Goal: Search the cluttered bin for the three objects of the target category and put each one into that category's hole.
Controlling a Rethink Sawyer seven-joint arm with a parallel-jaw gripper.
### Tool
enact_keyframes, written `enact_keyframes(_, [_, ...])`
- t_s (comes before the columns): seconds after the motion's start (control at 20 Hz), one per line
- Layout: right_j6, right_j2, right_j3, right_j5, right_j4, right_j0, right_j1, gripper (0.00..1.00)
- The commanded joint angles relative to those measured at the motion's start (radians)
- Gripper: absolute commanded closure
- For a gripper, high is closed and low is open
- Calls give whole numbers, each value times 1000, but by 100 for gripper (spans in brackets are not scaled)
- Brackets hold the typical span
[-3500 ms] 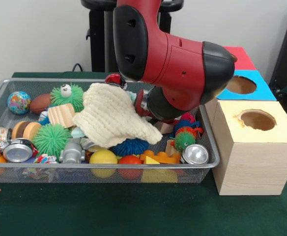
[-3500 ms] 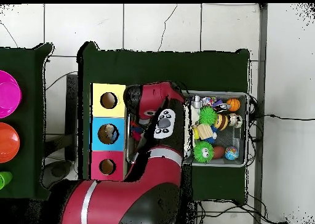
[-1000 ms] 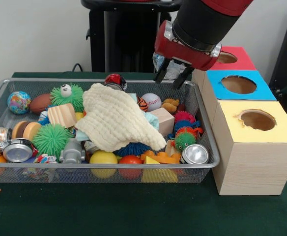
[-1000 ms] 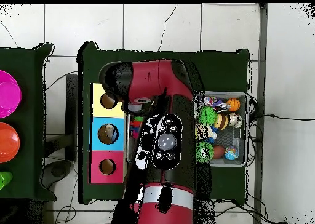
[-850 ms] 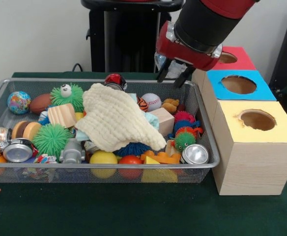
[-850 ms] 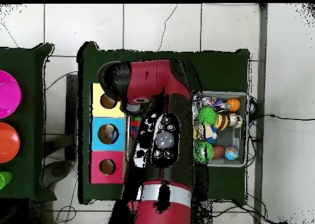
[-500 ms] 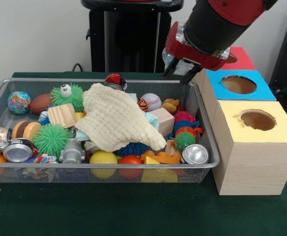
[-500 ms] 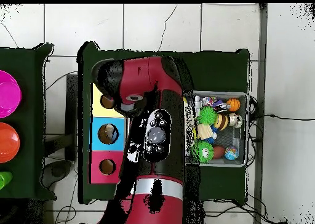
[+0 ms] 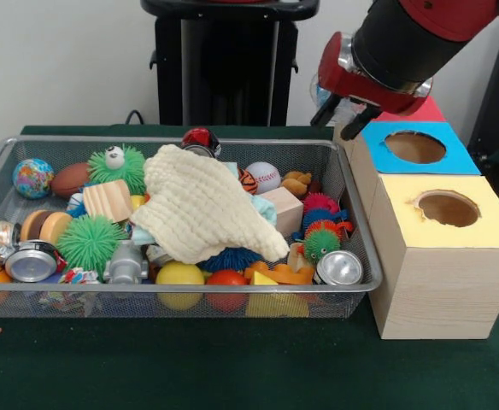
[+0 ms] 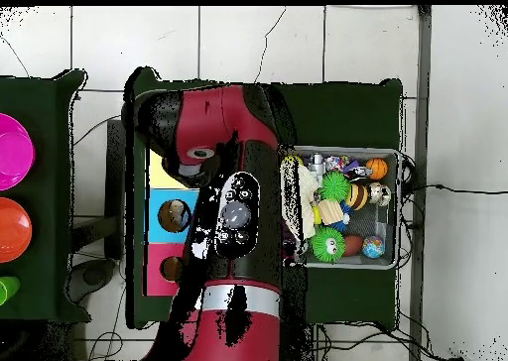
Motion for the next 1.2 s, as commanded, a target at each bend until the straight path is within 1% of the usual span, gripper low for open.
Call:
enact_keyframes(0.05, [168, 76, 9, 70, 69, 9, 11, 100])
enact_keyframes(0.1, [178, 79, 13, 63, 82, 13, 8, 100])
enact_keyframes(0.15, [185, 84, -6, 58, 93, 10, 22, 100])
enact_keyframes(0.2, [199, 82, 25, 57, 111, 26, -10, 100])
enact_keyframes(0.35, [225, 81, 27, 66, 152, 40, -17, 100])
enact_keyframes(0.55, [261, 68, 19, 58, 190, 62, -6, 100])
enact_keyframes(0.65, [283, 69, 18, 4, 217, 68, 1, 100])
enact_keyframes(0.75, [298, 72, 1, -14, 240, 74, 18, 100])
enact_keyframes(0.8, [298, 68, 23, -17, 254, 77, 6, 100])
enact_keyframes(0.85, [301, 63, 25, -22, 261, 80, 6, 100])
enact_keyframes(1.1, [323, 57, -9, -36, 306, 98, 40, 100])
enact_keyframes(1.2, [324, 52, -12, -70, 317, 101, 51, 100])
